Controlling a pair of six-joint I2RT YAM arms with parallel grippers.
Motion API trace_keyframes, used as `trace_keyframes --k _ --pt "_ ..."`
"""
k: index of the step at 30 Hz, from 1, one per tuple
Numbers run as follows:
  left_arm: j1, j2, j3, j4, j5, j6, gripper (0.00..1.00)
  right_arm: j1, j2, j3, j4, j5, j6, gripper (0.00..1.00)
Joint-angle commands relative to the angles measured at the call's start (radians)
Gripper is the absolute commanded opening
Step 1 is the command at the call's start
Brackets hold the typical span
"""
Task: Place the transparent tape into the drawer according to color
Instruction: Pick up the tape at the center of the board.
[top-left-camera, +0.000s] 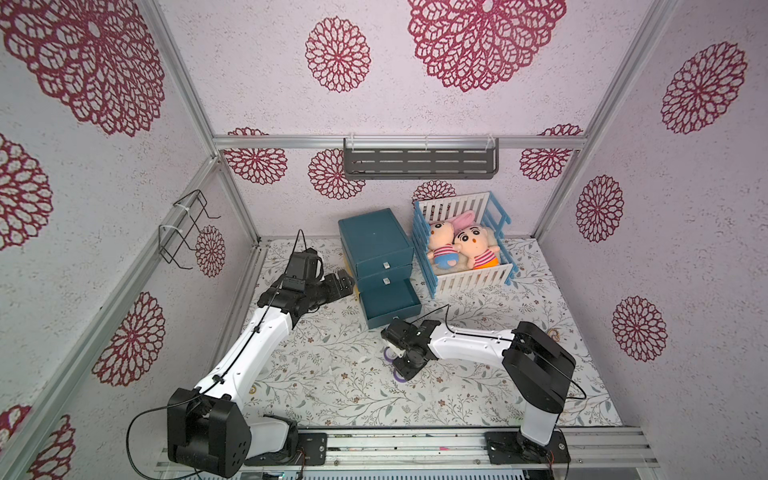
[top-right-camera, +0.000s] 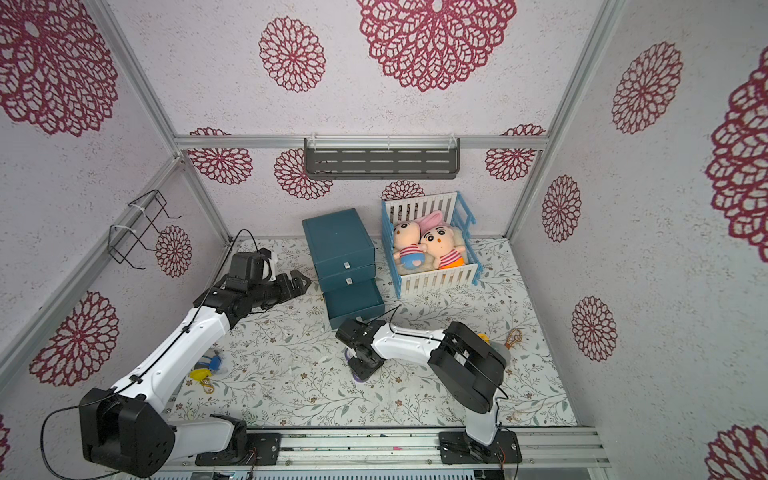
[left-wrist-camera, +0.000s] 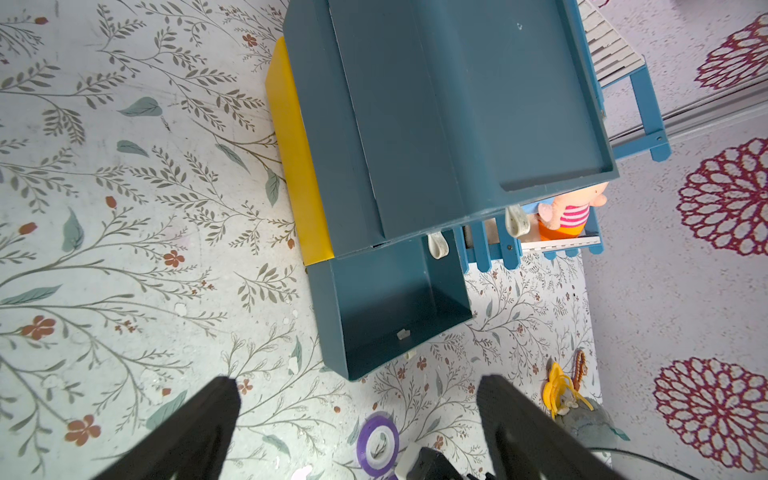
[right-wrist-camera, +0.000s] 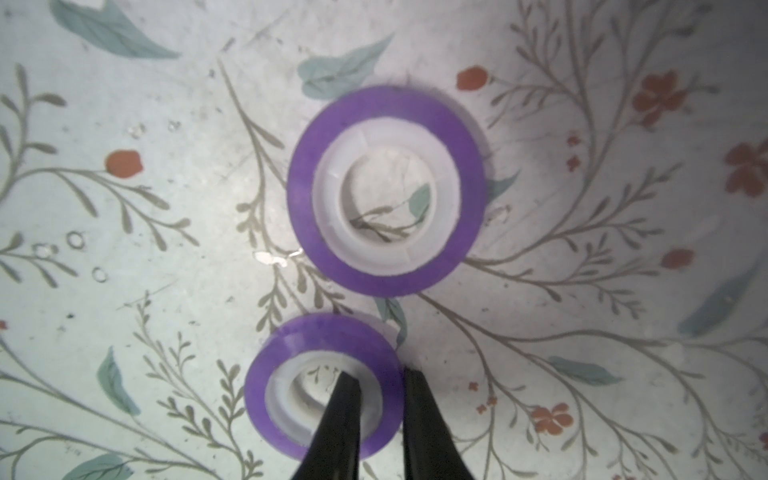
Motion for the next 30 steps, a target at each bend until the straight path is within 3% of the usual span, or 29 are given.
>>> trace_keyframes --k 1,30 --pt "0.012 -0.009 0.023 0.021 0.007 0.014 0.97 -0.009 0.008 -0.004 -0.035 0.027 0.009 0.0" --pt "0.011 -0.017 0.006 0.029 0.03 0.002 0.97 -0.192 -0.184 0.094 -0.038 0.004 0.032 0.0"
